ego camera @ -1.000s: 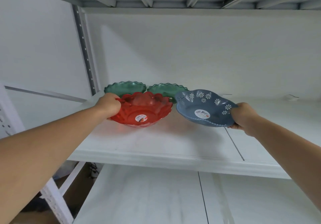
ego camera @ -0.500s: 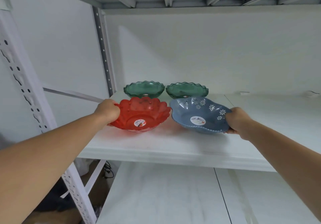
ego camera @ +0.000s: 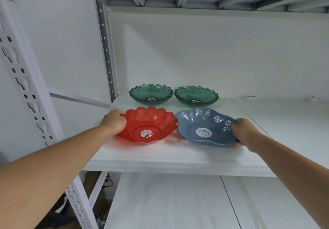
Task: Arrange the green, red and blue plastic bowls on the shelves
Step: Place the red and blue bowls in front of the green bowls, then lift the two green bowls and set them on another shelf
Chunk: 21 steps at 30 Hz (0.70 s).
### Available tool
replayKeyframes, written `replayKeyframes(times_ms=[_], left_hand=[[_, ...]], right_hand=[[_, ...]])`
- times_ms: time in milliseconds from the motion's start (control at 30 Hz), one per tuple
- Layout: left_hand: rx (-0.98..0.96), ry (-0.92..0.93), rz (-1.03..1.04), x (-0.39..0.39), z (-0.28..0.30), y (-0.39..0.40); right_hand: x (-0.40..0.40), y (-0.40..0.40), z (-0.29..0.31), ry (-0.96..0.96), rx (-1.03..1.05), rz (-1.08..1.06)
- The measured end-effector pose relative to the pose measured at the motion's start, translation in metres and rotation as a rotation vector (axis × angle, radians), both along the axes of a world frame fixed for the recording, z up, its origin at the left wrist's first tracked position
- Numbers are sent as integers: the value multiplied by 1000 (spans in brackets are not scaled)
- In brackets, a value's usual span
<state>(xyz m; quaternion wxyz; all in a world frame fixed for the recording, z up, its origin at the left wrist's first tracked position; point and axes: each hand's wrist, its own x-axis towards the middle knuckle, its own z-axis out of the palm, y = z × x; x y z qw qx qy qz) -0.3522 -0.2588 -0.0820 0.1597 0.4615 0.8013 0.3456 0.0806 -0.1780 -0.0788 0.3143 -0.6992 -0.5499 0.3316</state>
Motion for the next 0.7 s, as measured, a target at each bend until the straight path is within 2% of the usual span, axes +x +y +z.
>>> replayKeyframes(times_ms=[67, 167, 267, 433, 533, 700], left_hand=[[-55, 29, 1, -2, 3, 2], [-142, 196, 17, 0, 19, 0], [-41, 342, -58, 6, 43, -2], [100, 560, -214, 20, 76, 1], [92, 693, -245, 25, 80, 5], [80, 736, -229, 29, 76, 5]], right_hand=[[3, 1, 2, -160, 39, 1], [6, -1, 13, -425, 73, 34], [2, -1, 34, -627, 185, 55], [-21, -3, 68, -770, 320, 226], [-32, -7, 72, -822, 352, 309], [-37, -7, 66, -801, 330, 332]])
